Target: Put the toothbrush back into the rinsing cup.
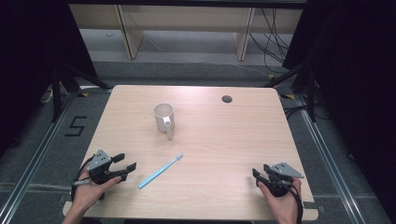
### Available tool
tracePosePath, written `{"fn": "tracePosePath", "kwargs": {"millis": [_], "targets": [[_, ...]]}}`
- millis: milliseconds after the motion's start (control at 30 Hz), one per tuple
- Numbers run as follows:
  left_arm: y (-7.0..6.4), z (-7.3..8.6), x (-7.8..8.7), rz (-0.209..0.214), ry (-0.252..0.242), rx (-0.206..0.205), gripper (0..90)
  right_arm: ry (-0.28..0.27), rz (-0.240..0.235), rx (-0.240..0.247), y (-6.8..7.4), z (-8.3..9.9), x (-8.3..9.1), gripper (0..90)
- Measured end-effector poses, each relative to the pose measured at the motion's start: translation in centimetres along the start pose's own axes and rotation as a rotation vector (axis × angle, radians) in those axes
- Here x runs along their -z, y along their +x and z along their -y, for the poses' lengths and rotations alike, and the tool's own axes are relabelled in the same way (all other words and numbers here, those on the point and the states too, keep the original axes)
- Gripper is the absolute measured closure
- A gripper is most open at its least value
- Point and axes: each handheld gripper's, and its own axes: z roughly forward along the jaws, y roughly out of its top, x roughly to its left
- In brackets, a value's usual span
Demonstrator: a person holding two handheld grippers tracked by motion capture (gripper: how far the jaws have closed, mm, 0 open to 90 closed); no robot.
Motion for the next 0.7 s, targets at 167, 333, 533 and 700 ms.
{"fn": "tracePosePath", "kwargs": {"millis": [167,333,533,700], "targets": [[-0.7,-1.2,0.1,0.01,0.029,0.0,30.6,-0.011,0.021,-0.018,-0.3,0.0,0.4,43.7],[-1.5,-2.8,0.3,0.003,0.11,-0.003,29.1,0.045,0.059,-0.067,0.0,-0.2,0.8,41.8],[-2.4,-4.2,0.2,0.038,0.18,-0.067,29.2,0.042,0.068,-0.054,0.0,-0.3,1.0,41.1],[-2.9,-5.1,-0.1,0.052,0.217,-0.094,29.6,0.074,0.073,-0.061,0.1,-0.3,1.1,41.9]]}}
